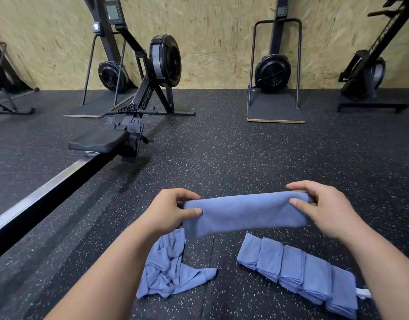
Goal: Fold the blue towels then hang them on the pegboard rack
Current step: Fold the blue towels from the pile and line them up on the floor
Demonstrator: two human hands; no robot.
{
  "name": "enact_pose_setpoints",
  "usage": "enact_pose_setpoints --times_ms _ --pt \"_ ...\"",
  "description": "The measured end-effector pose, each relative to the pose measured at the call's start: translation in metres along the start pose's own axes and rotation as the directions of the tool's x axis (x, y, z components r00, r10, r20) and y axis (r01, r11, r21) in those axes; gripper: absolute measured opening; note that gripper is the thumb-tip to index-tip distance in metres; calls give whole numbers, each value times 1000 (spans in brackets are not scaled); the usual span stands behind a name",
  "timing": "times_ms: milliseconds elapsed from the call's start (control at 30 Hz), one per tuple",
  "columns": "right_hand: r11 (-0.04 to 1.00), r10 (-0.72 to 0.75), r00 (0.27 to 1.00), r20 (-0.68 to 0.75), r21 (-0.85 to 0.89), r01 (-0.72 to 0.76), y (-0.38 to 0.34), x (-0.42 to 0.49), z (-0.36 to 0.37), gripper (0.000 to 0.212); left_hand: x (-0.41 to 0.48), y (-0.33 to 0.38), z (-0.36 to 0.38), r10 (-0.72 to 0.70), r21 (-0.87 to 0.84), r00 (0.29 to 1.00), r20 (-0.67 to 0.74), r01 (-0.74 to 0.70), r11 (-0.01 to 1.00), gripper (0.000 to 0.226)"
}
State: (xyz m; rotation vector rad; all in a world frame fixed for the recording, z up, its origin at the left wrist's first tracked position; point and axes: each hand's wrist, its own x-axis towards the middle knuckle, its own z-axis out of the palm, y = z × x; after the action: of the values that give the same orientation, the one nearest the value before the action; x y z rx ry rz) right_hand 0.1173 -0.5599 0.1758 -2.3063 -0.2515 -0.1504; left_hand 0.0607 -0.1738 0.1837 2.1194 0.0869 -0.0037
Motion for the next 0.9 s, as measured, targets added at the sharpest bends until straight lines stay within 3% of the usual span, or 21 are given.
enact_pose_setpoints --times_ms 100,233,333,400,667,767,833,900 --pt "999 23 999 46 42 -25 4 1 -2 30 0 0 1 5 7 999 39 -5 1000 28" --pt "980 62 996 69 183 -74 5 1 1 16 3 -6 -2 -26 -19 999 -19 26 999 12" --pt "911 143 988 63 381 -157 1 1 3 9 3 -5 -3 -45 -101 996 -77 37 994 4" --pt "864 200 978 57 460 -203 -1 2 8 11 4 -3 0 -61 -107 989 -135 47 993 12" --pt "854 308 951 -42 452 -257 -1 8 26 16 12 -3 16 -120 -123 934 -336 83 989 27" --pt "761 341 933 112 551 -344 -3 5 22 16 11 -2 18 -154 -188 917 -367 89 978 26" --pt "681 305 904 300 594 -427 -7 3 15 22 8 -1 15 -197 -326 933 -301 93 941 24" --pt "658 272 882 385 594 -463 -9 0 12 24 5 -2 12 -220 -398 952 -214 120 910 23"
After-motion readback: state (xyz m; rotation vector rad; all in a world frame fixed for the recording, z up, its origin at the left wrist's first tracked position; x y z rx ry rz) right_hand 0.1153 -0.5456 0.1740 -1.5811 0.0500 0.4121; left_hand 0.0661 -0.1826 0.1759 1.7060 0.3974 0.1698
